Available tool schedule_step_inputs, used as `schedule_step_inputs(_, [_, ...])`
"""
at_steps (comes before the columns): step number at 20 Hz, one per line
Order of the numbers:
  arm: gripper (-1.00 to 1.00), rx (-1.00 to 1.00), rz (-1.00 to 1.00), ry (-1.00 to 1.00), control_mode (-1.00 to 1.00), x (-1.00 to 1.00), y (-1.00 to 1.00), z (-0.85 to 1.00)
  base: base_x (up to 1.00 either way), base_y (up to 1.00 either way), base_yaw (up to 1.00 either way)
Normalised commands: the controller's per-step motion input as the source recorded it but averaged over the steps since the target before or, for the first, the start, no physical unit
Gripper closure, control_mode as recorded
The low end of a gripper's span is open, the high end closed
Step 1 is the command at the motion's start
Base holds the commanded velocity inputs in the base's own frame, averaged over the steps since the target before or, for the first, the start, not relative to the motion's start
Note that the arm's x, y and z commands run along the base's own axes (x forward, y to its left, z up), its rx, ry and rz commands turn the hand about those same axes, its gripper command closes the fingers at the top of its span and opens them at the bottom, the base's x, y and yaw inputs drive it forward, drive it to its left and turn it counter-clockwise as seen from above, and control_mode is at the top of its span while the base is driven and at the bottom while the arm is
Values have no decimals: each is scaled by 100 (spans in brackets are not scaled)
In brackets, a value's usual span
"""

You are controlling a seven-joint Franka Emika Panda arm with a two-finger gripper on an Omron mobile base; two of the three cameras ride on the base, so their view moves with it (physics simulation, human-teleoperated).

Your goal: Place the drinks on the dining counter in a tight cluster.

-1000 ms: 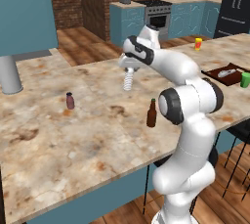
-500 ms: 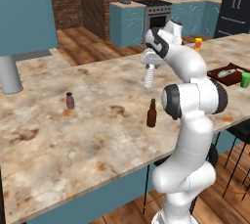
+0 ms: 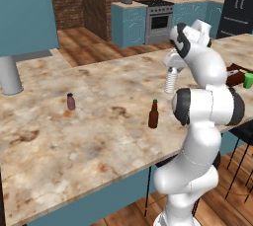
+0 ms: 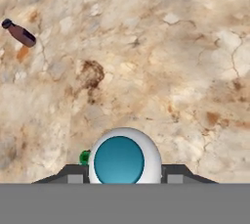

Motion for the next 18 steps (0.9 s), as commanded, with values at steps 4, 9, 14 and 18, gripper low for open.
schedule_step_inputs(4, [100,0,10,-4,-100,-100,0,-2,0,0,0])
schedule_step_inputs(9, [100,-7,7,0,-100,-46,-8,-19,0,0,0])
schedule_step_inputs(14, [100,-9,7,1,-100,-6,-1,-31,0,0,0])
schedule_step_inputs(18, [100,-1,14,0,-100,0,0,-30,0,0,0])
